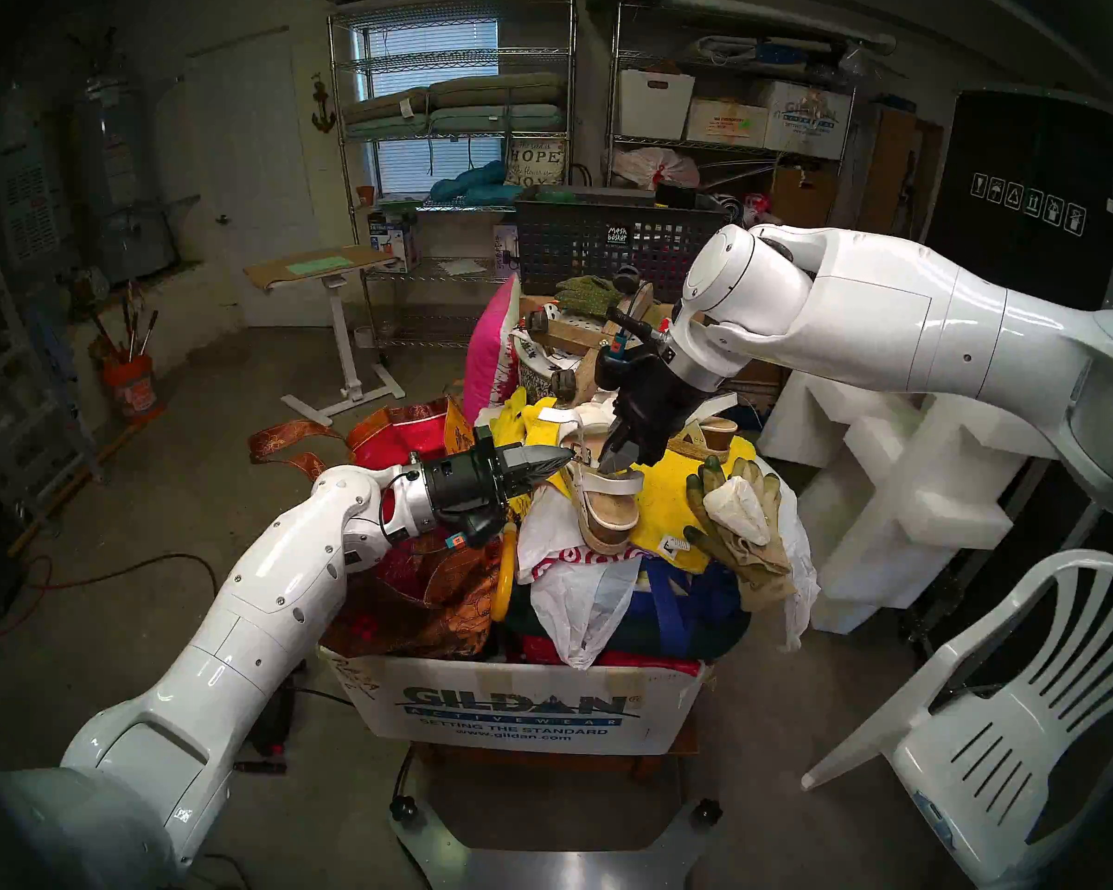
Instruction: Unbuckle a shoe
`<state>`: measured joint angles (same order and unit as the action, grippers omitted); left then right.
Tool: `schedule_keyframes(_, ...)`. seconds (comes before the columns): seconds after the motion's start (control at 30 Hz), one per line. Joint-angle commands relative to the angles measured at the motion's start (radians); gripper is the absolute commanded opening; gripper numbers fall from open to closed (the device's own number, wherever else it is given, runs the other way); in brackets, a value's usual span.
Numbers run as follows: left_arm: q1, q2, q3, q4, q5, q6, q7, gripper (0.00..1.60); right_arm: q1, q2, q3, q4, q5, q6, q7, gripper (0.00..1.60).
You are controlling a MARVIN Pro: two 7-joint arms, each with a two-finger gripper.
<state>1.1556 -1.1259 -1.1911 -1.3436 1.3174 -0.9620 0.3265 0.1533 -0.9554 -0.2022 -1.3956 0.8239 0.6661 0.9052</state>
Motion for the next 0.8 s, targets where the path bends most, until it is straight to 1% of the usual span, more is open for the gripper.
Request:
schedule_keyframes(0.0, -0.008, 0.001, -0.010, -0.017, -0.012, 0.002, 0.013, 0.00, 0.021, 0.003, 0.005, -0.008, -0.007, 0.028, -0.015, 0.00)
schedule_keyframes(0.1, -0.015, 0.000, -0.012, -0.011, -0.014, 0.002, 0.014, 0.00, 0.037, 0.032, -0.002, -0.041, -0.017, 0.058, -0.005, 0.00)
schedule_keyframes(0.13, -0.017, -0.001, -0.012, -0.009, -0.014, 0.002, 0.014, 0.00, 0.033, 0.042, 0.004, -0.051, -0.014, 0.062, -0.016, 0.00)
schedule_keyframes(0.17, -0.019, -0.001, -0.013, -0.007, -0.015, 0.002, 0.013, 0.00, 0.042, 0.046, -0.004, -0.055, -0.017, 0.067, 0.007, 0.00)
schedule_keyframes(0.23, -0.021, -0.001, -0.013, -0.006, -0.013, 0.002, 0.013, 0.00, 0.041, 0.060, 0.002, -0.075, -0.017, 0.083, -0.007, 0.00)
schedule_keyframes(0.43, -0.025, 0.000, -0.011, -0.002, -0.012, 0.002, 0.014, 0.00, 0.059, 0.090, -0.009, -0.111, -0.027, 0.130, 0.009, 0.00)
schedule_keyframes(0.47, -0.026, -0.001, -0.011, -0.002, -0.012, 0.002, 0.014, 0.00, 0.055, 0.100, -0.003, -0.119, -0.024, 0.137, -0.003, 0.00)
schedule_keyframes(0.5, -0.026, -0.001, -0.011, -0.002, -0.012, 0.002, 0.014, 0.00, 0.060, 0.104, -0.008, -0.123, -0.030, 0.141, 0.006, 0.00)
schedule_keyframes(0.73, -0.026, 0.000, -0.011, -0.002, -0.012, 0.002, 0.012, 0.00, 0.064, 0.142, -0.007, -0.160, -0.040, 0.176, -0.008, 0.00)
schedule_keyframes(0.77, -0.026, 0.000, -0.011, -0.003, -0.012, 0.002, 0.011, 0.00, 0.067, 0.155, -0.002, -0.176, -0.040, 0.195, -0.020, 0.00)
